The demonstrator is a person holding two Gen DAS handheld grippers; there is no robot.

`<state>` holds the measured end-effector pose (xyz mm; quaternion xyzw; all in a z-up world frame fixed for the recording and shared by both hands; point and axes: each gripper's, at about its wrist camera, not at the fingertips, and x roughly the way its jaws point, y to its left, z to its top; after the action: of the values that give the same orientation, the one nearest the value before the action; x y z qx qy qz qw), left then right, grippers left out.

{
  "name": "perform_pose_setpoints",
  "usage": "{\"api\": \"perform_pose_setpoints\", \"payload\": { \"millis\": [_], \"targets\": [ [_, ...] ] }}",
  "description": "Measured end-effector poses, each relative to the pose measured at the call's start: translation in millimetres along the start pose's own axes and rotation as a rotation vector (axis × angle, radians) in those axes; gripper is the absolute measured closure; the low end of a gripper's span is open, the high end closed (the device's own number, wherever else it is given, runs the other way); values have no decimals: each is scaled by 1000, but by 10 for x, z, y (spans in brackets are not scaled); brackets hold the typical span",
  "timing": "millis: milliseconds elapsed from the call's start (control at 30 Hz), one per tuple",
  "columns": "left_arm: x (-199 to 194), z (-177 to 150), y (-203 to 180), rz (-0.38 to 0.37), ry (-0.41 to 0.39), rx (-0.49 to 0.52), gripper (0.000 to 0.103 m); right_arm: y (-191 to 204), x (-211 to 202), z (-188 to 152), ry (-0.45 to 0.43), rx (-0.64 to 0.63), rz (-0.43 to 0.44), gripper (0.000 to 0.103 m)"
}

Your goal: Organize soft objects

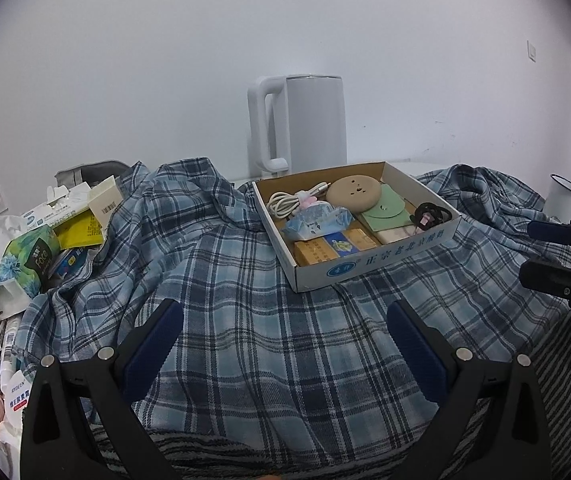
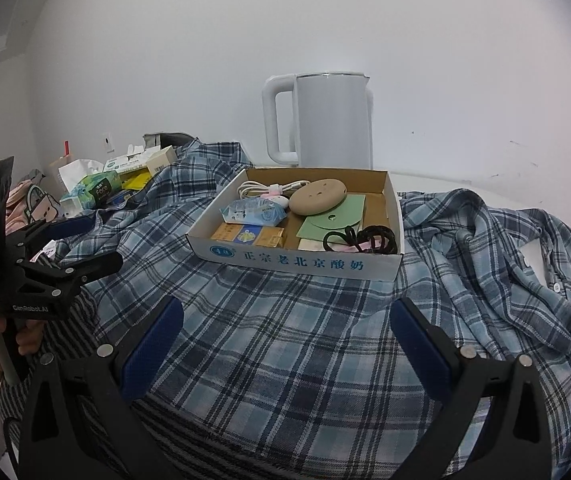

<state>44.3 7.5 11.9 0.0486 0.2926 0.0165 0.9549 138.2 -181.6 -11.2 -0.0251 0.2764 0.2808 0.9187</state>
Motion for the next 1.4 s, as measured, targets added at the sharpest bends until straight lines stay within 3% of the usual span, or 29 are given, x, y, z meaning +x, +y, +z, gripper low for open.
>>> {"api": "perform_pose_setpoints", "payload": {
  "millis": [1400],
  "targets": [
    [32, -18, 17, -7, 8, 3, 0, -76, 28, -14, 25, 25, 9, 0]
  ]
}}
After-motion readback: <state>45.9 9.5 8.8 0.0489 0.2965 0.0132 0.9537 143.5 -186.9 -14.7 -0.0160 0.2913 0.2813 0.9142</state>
